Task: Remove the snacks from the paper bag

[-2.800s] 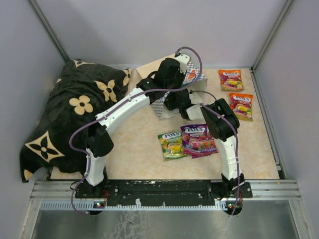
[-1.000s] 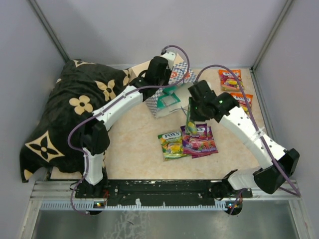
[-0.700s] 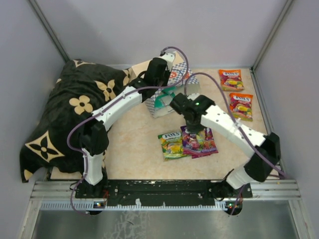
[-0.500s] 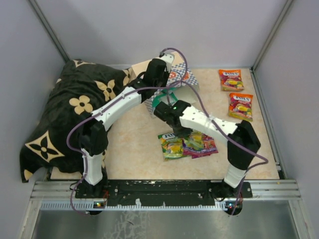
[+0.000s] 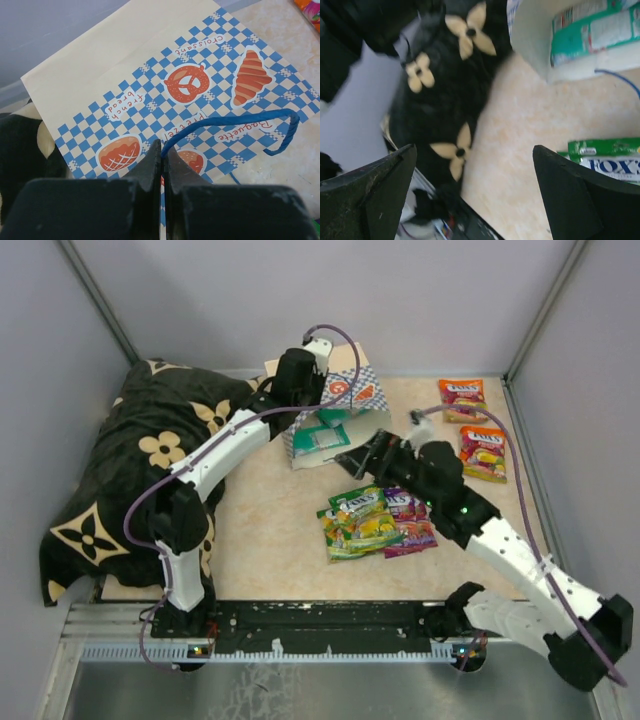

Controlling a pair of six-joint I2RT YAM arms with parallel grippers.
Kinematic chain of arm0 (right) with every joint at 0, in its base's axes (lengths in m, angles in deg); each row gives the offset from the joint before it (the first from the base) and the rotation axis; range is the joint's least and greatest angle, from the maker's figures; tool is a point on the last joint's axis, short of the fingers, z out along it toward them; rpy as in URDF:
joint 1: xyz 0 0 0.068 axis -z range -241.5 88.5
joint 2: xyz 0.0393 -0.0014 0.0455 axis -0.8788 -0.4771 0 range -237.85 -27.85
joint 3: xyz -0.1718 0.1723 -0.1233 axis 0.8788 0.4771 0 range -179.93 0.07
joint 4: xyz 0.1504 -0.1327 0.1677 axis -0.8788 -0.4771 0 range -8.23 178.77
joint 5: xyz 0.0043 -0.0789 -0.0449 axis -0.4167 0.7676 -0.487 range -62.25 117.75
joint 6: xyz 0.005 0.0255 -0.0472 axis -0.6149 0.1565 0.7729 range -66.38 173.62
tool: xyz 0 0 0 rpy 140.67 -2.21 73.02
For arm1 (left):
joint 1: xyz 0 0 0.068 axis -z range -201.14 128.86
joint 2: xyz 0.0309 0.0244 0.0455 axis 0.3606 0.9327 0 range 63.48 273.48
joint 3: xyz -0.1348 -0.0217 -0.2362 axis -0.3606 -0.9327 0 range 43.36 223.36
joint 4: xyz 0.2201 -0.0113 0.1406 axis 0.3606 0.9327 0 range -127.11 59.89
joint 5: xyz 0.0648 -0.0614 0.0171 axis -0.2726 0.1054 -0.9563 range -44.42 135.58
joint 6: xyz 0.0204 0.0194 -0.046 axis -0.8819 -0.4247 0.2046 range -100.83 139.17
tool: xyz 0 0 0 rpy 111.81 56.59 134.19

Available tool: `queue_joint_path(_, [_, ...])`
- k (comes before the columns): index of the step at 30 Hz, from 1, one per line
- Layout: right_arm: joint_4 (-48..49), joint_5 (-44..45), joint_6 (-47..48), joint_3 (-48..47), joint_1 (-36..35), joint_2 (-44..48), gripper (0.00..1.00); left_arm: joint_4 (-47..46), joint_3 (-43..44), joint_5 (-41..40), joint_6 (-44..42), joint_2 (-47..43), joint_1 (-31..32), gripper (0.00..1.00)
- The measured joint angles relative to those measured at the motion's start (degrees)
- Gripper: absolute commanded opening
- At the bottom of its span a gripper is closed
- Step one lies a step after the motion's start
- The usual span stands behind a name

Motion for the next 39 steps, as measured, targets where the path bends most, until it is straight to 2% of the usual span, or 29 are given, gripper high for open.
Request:
queue_joint_path(2, [10.3,1.8,-6.9,7.1,3.7,5.7,0.99,-0.2,0.0,0.5,0.2,-0.2,0.0,0.00])
queue_joint_path(4, [20.0,4.3,-14.5,13.5,4.7,5.7,0.99,-0.3,0.0,1.4,0.7,-0.2,0.0,0.00])
queue_joint_path(7, [33.9,9.3,-26.4,23.6,4.7,-0.8,0.94,-0.3,0.0,3.0,1.8,-0.2,0.0,0.00])
queue_joint_path(9, [39.0,12.9,-32.0,27.3,4.7,-7.7,0.85,-0.2,0.0,3.9,2.5,-0.2,0.2,0.00])
queue_joint_path(11, [42.7,16.1,-35.5,27.6,4.7,-13.7,0.78,-0.1,0.0,4.2,2.9,-0.2,0.8,0.00])
queue_joint_path(15, [52.9,19.6,-40.1,23.6,5.3,-24.8,0.70,0.5,0.5,3.8,3.1,-0.2,2.4,0.00])
queue_joint_path(20, [65.7,20.3,-44.4,15.2,8.2,-39.7,0.63,1.2,1.2,3.2,3.0,-0.2,5.0,0.00])
queue_joint_path(27, [68.5,19.7,-48.3,6.1,12.6,-54.4,0.65,2.4,3.5,2.1,2.6,-0.2,6.8,0.00])
queue_joint_path(35, [60.8,19.3,-49.2,-6.0,13.3,-60.6,0.66,3.2,4.3,2.1,2.6,-0.1,7.2,0.00])
queue_joint_path(39, [54.8,19.1,-49.2,-11.9,13.3,-62.5,0.64,3.3,4.5,2.1,2.6,0.1,7.3,0.00])
